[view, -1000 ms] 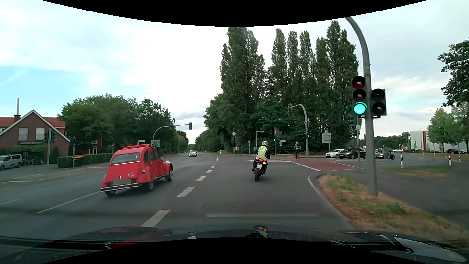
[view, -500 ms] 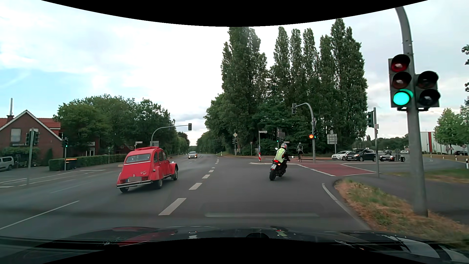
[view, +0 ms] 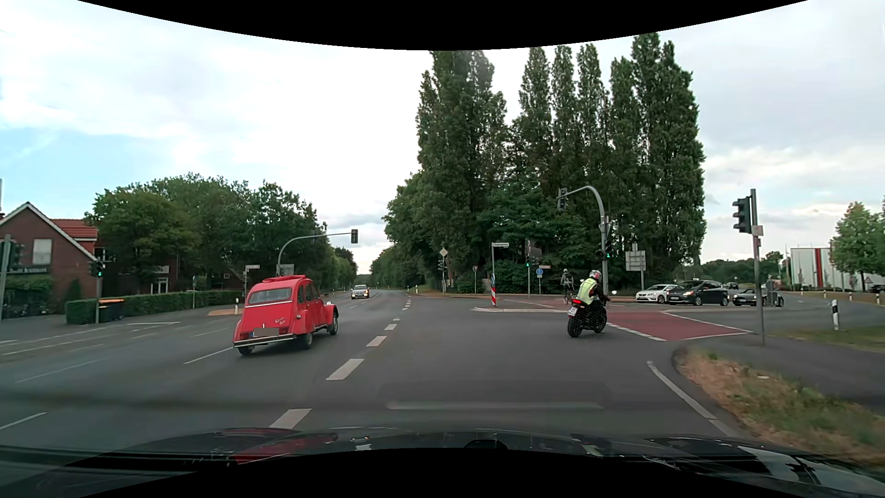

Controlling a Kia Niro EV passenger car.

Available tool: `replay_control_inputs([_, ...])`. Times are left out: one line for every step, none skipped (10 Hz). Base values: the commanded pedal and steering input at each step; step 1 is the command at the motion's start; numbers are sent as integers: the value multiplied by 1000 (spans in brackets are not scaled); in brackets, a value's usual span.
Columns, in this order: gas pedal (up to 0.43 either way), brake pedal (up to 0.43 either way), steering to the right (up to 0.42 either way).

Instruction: Follow the waypoints while adhering to traffic rules and regulations

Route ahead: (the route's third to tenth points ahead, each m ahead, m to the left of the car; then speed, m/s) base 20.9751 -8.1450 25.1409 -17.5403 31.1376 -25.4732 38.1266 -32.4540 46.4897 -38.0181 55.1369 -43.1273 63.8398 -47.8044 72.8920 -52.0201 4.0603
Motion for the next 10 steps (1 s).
replay_control_inputs([189,0,21])
replay_control_inputs([189,0,32])
replay_control_inputs([189,0,47])
replay_control_inputs([189,0,67])
replay_control_inputs([189,0,89])
replay_control_inputs([189,0,111])
replay_control_inputs([189,0,138])
replay_control_inputs([189,0,157])
replay_control_inputs([189,0,183])
replay_control_inputs([189,0,205])
